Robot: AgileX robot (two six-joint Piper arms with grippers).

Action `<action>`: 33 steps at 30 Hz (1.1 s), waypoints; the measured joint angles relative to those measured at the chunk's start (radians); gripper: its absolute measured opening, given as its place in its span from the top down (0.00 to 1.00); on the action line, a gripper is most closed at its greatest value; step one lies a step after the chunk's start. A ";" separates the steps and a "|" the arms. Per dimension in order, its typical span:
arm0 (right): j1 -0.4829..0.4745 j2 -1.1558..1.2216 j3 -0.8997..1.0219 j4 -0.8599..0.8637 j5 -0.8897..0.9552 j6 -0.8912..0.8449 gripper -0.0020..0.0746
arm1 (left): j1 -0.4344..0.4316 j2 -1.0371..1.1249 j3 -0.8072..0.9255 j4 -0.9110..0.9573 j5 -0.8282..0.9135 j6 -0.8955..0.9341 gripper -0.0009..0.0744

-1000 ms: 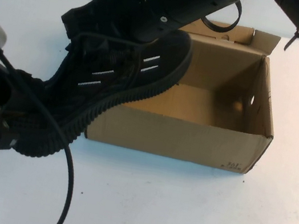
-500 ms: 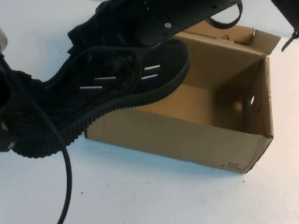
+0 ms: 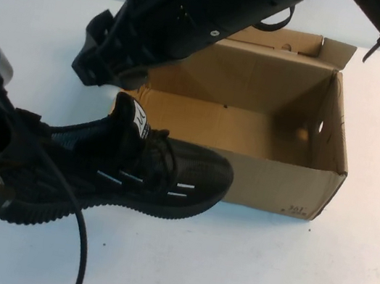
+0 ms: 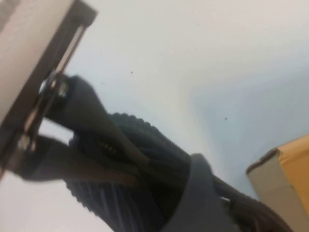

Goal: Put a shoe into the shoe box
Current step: Hand over the shoe

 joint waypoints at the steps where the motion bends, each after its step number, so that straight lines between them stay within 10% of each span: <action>1: 0.000 0.000 0.000 0.002 0.004 -0.036 0.42 | 0.000 0.000 0.000 0.000 0.002 0.002 0.94; 15: -0.002 -0.109 0.000 -0.123 0.054 -0.419 0.37 | 0.000 0.027 -0.136 0.046 0.091 0.048 0.94; 33: -0.004 -0.436 0.421 -0.112 0.060 -0.375 0.39 | 0.000 0.096 -0.180 -0.090 0.224 0.174 0.94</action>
